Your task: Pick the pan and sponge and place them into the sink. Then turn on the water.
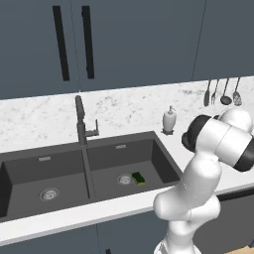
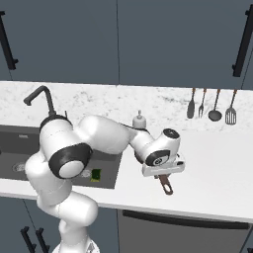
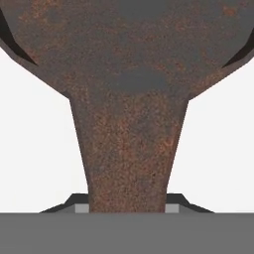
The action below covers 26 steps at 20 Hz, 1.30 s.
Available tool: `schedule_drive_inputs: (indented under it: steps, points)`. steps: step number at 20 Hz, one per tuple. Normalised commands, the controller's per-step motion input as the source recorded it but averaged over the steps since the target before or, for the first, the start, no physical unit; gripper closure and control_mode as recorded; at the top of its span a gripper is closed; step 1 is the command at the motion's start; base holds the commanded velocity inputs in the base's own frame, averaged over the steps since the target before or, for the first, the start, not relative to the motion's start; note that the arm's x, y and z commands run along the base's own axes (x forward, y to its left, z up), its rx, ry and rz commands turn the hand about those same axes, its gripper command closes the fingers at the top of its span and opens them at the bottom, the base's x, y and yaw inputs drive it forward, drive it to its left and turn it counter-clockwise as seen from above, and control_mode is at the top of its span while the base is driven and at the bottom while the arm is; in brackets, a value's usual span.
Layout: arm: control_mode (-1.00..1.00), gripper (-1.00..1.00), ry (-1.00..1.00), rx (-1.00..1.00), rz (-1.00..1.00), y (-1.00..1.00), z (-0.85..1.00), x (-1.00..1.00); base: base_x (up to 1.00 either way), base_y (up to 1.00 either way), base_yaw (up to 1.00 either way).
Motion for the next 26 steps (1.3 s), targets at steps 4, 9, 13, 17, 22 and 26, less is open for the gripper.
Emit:
schedule_drive_inputs:
  steps: [4, 9, 13, 17, 22, 26]
  points:
    - [-1.00, 1.00, 0.00, -0.12, 0.13, 0.93, 0.41, -0.05, 0.00, 0.00, 0.00]
    - [-1.00, 1.00, 0.00, -0.09, 0.25, 1.00, 0.13, 0.00, 0.00, 0.00, 0.00]
    - [-1.00, 1.00, -0.02, -0.02, 0.33, 0.99, 0.02, 0.07, 0.00, 0.00, 0.00]
    - [-1.00, 1.00, -0.06, 0.00, 0.39, 0.84, 0.00, 0.21, 0.00, 0.00, 0.00]
    - [-1.00, 1.00, -0.05, 0.00, 0.34, 0.67, 0.00, 0.45, 0.00, 0.00, 0.00]
    - [-1.00, 1.00, -0.01, 0.00, 0.33, 0.61, 0.00, 0.48, 0.00, 0.00, 0.00]
